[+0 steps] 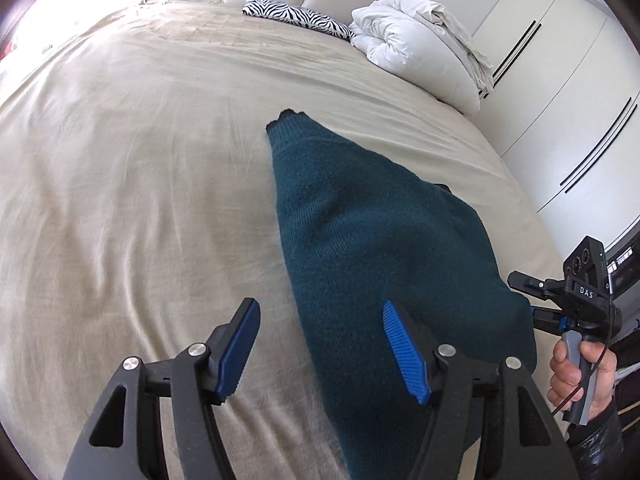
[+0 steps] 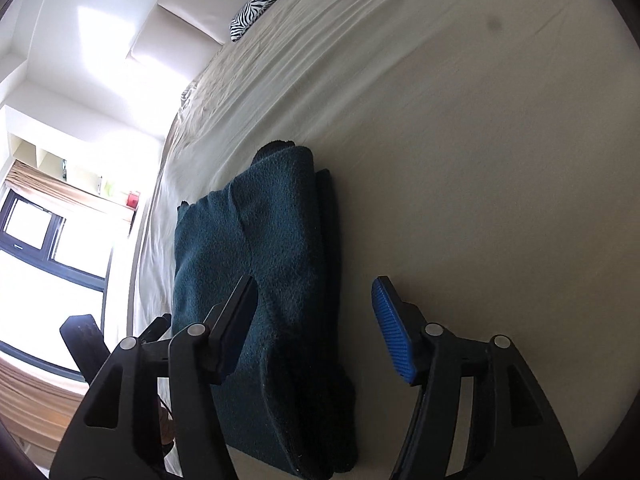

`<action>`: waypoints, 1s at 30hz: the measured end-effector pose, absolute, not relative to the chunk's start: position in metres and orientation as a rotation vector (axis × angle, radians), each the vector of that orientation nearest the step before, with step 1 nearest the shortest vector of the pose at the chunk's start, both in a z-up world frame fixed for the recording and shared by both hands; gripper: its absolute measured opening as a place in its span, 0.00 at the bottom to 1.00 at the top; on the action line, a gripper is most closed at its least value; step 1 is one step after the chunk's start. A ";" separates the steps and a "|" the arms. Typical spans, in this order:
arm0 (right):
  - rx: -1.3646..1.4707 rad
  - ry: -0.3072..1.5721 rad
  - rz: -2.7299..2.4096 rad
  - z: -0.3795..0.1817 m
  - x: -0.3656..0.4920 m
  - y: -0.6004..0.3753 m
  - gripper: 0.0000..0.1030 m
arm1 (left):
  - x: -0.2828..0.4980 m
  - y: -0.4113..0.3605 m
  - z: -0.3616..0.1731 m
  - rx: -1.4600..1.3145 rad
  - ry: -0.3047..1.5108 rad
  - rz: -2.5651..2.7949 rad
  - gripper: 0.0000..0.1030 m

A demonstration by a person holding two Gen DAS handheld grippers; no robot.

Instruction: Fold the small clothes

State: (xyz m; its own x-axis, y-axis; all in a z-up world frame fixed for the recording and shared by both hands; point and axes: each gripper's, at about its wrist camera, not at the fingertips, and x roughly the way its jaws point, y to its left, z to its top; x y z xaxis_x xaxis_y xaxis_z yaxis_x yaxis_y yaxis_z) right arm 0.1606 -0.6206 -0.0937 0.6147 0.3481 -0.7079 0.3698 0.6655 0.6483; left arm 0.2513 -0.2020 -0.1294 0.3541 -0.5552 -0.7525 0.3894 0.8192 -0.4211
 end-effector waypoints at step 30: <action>0.415 1.018 0.013 -0.021 0.134 -0.431 0.20 | 0.155 -0.136 -0.060 -0.035 1.029 -0.613 0.34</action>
